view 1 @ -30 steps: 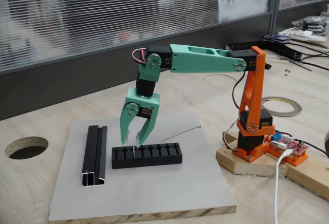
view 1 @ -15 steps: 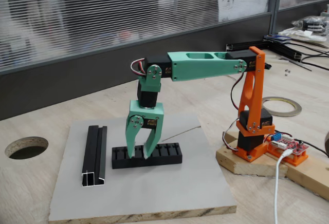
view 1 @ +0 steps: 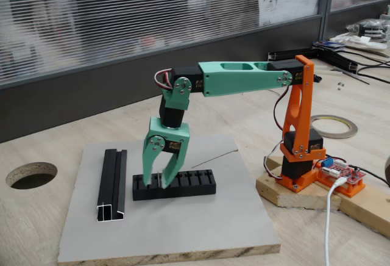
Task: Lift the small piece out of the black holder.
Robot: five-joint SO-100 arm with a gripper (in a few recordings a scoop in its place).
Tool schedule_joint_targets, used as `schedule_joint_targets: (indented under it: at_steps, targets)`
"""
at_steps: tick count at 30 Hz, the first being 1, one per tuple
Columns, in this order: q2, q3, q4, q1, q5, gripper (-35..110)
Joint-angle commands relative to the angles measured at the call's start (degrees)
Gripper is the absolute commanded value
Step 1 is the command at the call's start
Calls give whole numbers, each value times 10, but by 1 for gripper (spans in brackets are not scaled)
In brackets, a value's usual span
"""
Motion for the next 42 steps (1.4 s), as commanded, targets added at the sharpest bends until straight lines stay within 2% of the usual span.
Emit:
schedule_joint_targets:
  at_steps: [1,8,13,37,42]
  targets:
    - [12,14,-17,-8,6,25]
    - [12,18,-11,-8,6,25]
    - [12,18,31,-7,5,25]
    - [-38,9,25,-5,5,25]
    - [-36,8,25,26,5,25]
